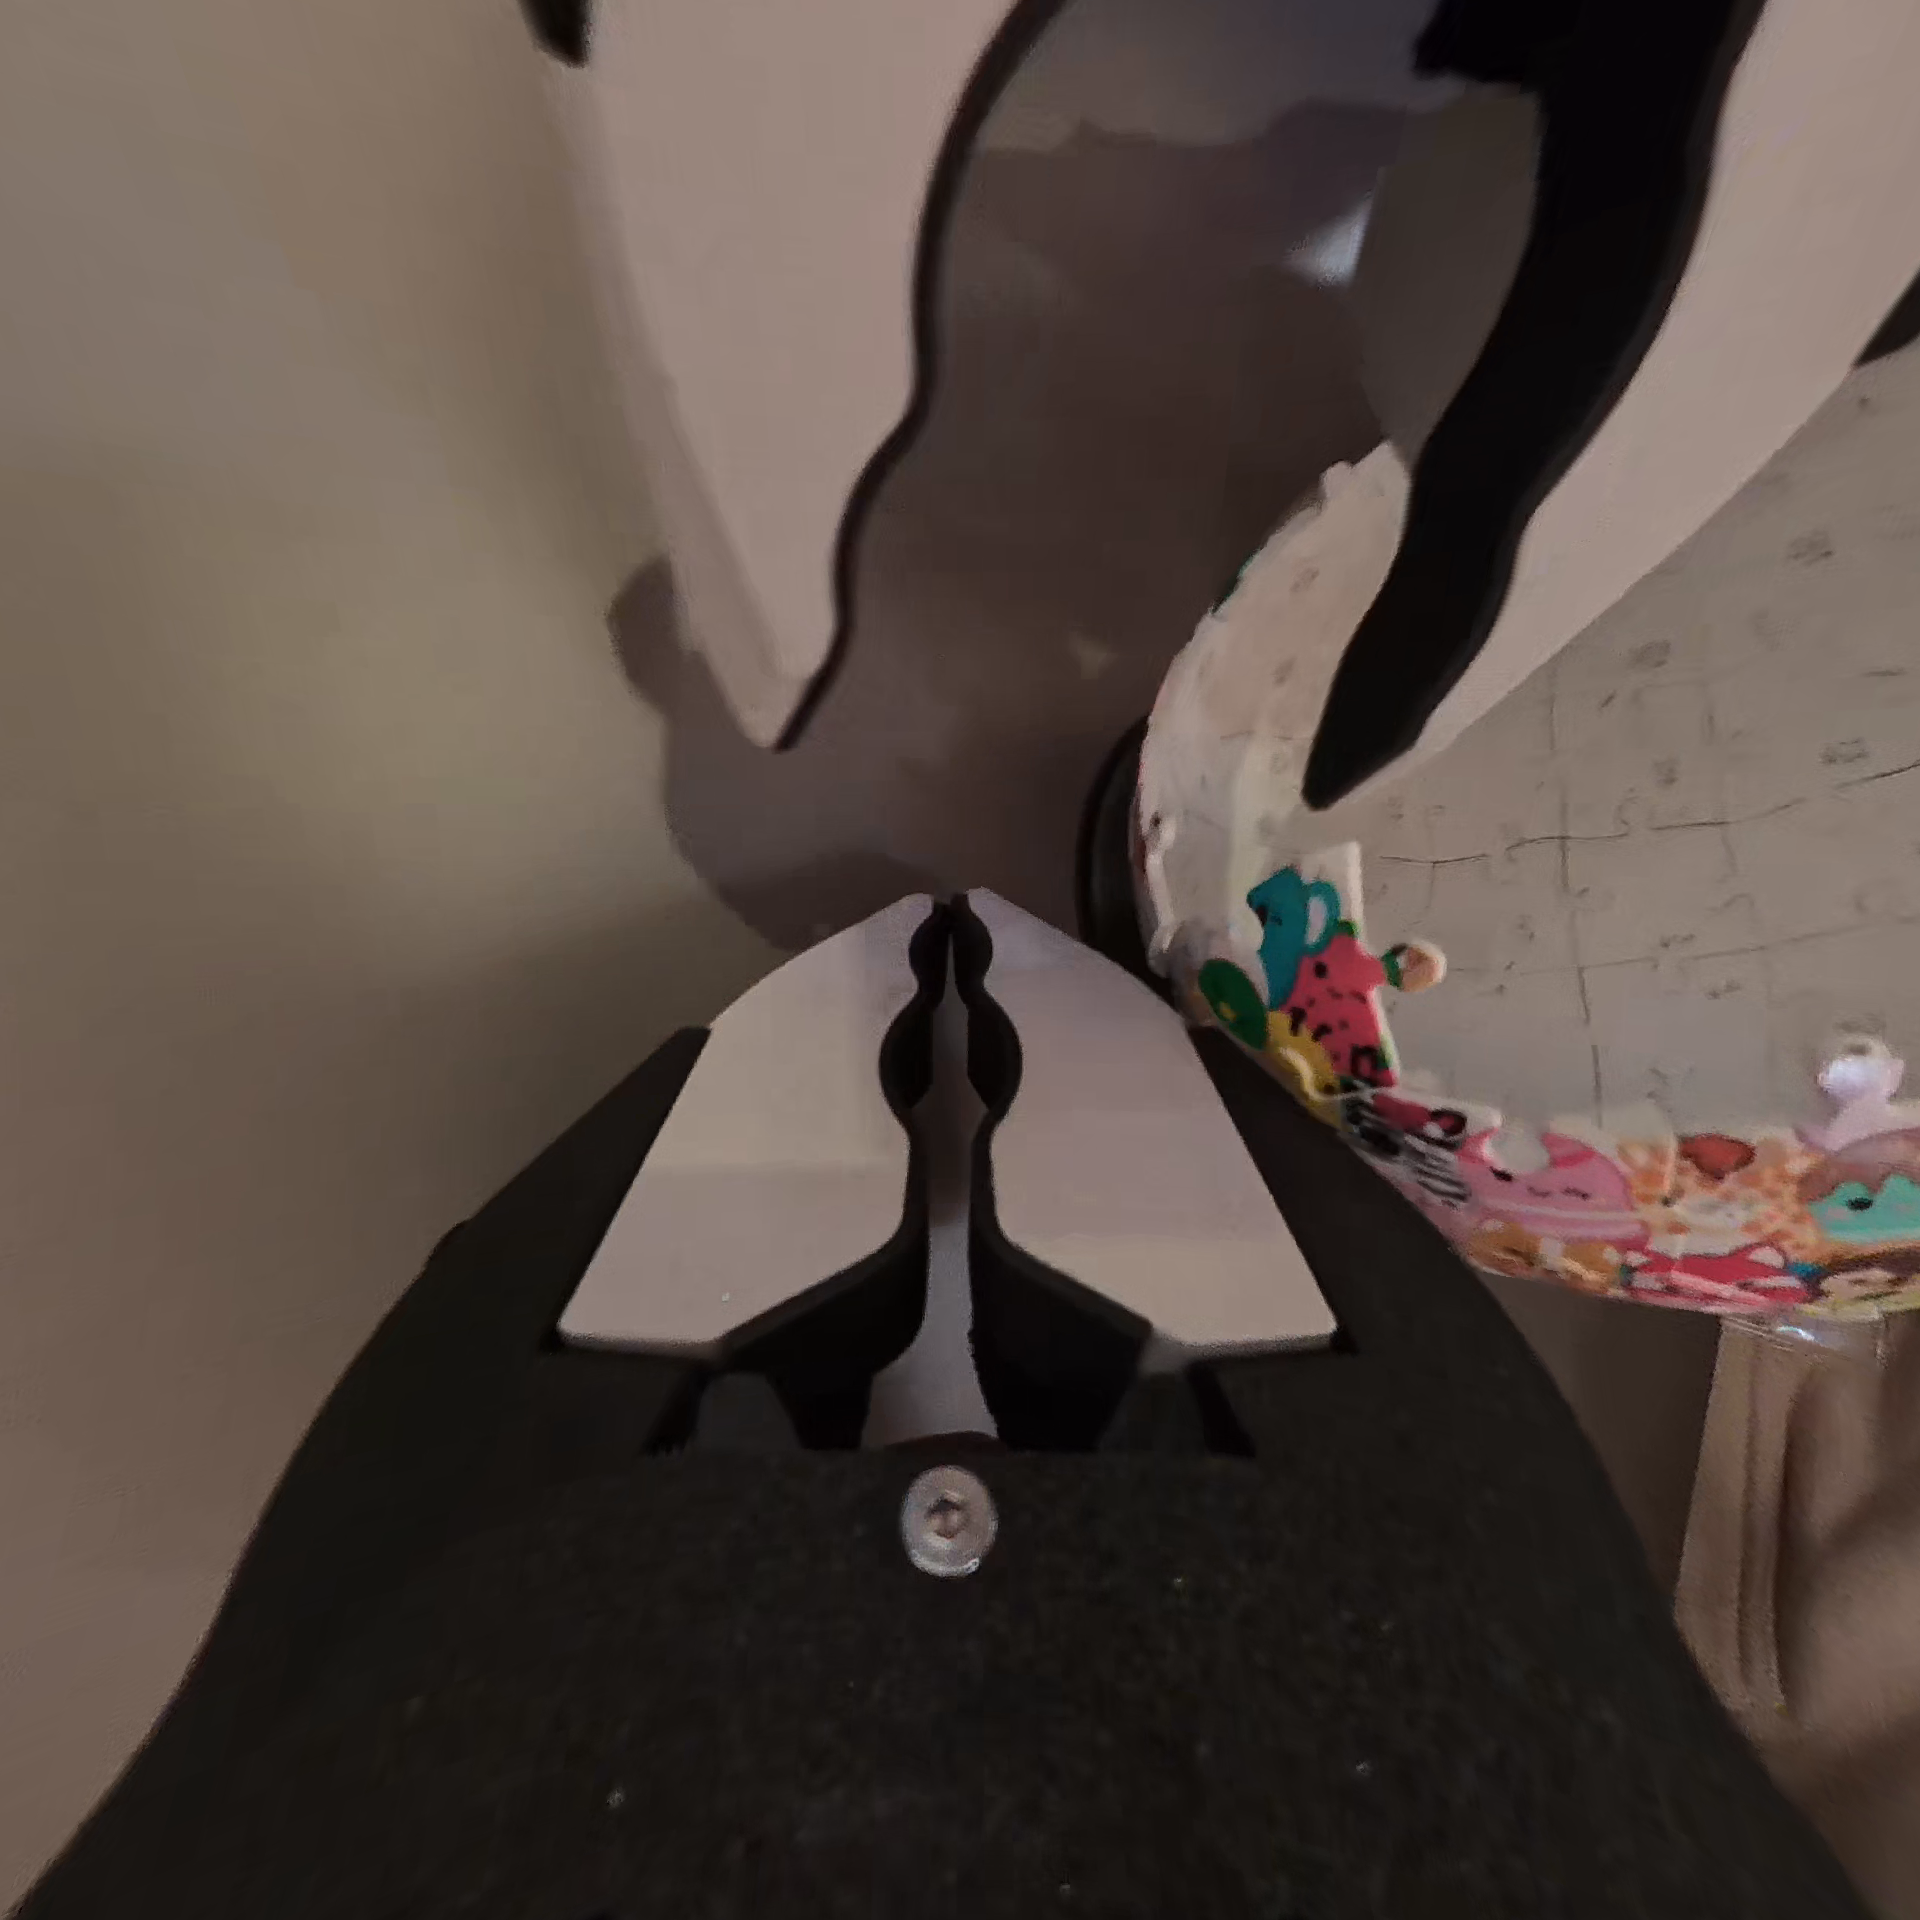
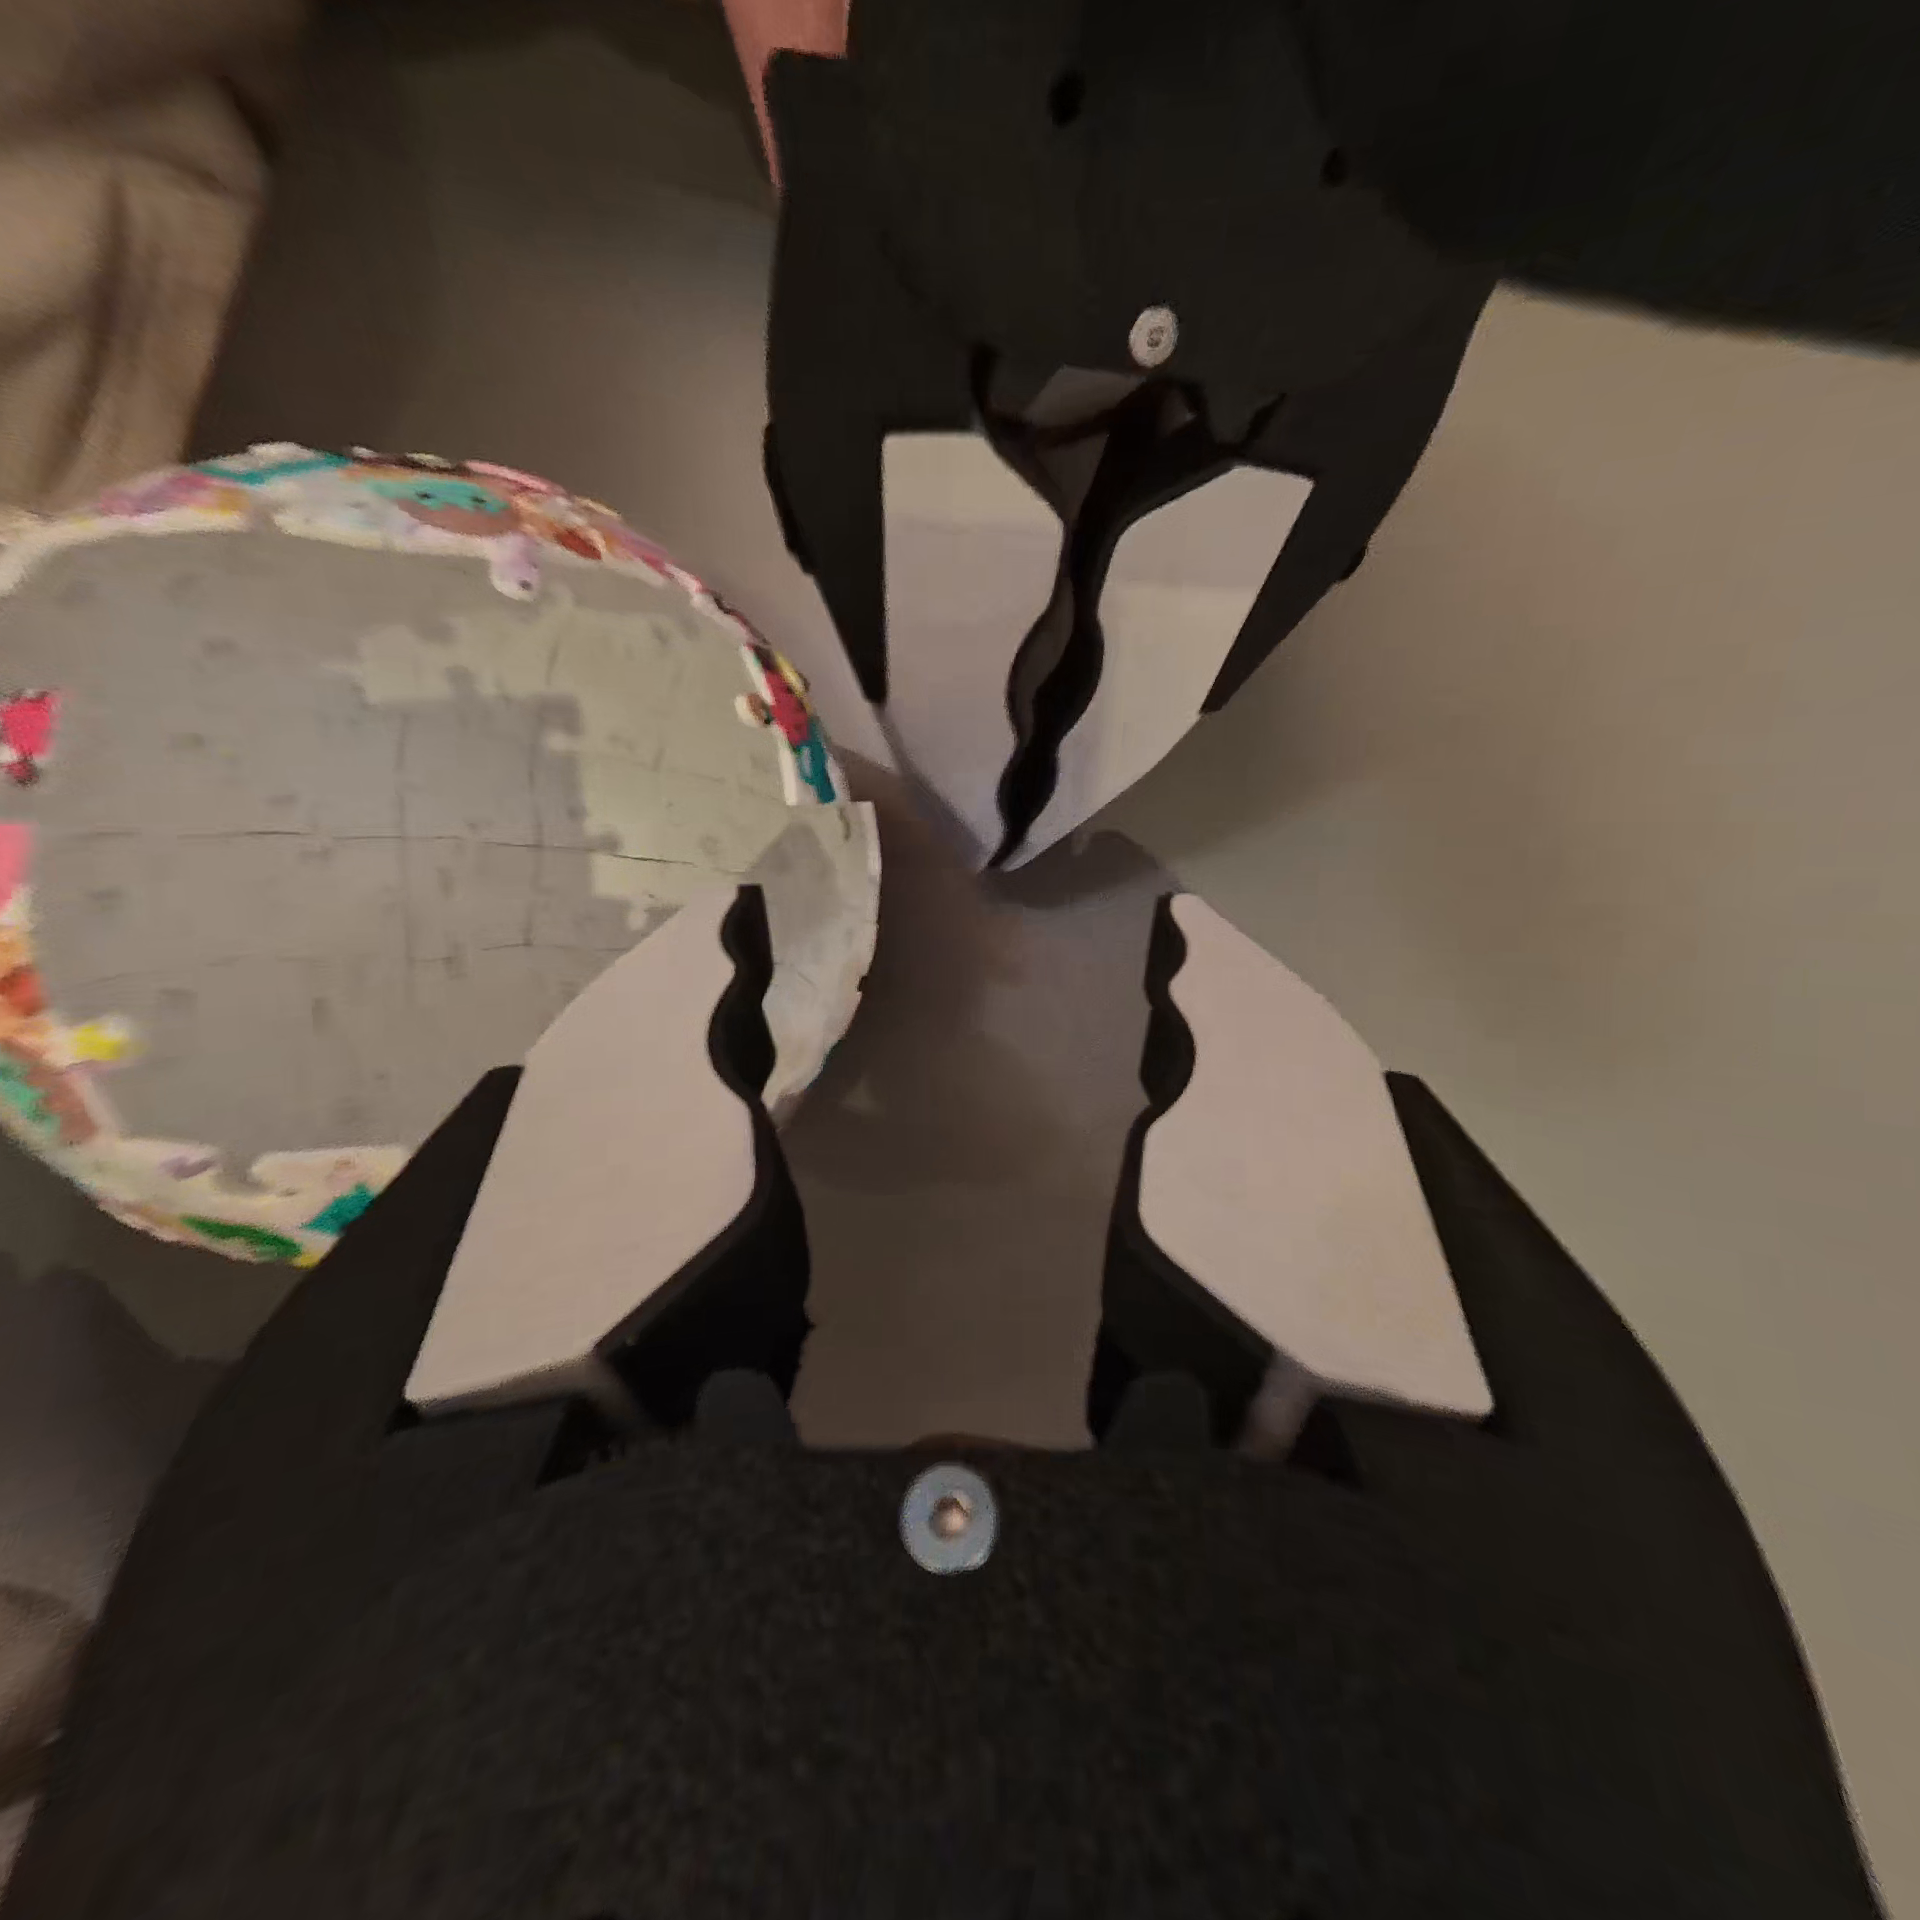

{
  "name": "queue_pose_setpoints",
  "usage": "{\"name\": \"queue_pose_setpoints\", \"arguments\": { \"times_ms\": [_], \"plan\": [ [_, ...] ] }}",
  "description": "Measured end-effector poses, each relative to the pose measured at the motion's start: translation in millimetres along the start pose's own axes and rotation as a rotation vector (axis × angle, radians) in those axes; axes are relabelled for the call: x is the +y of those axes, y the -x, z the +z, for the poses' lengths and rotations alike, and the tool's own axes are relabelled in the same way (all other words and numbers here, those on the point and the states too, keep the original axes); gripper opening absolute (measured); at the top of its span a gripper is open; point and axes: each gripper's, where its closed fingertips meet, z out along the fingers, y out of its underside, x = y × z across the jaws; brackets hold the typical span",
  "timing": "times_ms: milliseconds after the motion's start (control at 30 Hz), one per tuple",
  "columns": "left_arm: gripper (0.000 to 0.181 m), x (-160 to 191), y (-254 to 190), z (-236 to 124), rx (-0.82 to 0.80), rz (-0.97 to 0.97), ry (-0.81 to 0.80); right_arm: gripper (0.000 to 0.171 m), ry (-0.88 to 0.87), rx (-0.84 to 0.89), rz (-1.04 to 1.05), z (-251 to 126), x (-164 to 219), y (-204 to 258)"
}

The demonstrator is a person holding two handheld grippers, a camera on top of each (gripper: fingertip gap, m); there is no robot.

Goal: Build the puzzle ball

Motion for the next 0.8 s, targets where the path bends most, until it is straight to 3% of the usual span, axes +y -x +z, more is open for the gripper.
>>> {"name": "queue_pose_setpoints", "arguments": {
  "times_ms": [200, 800],
  "plan": [
    [0.000, 1, -4, 6, 0.038, -0.035, 0.007, 0.085, 0.036, 0.087, -0.067, 12, -2, -10],
    [0.000, -2, -10, -2, 0.040, -0.072, -0.034, 0.098, 0.153, 0.194, -0.173, 17, -16, -18]
  ]
}}
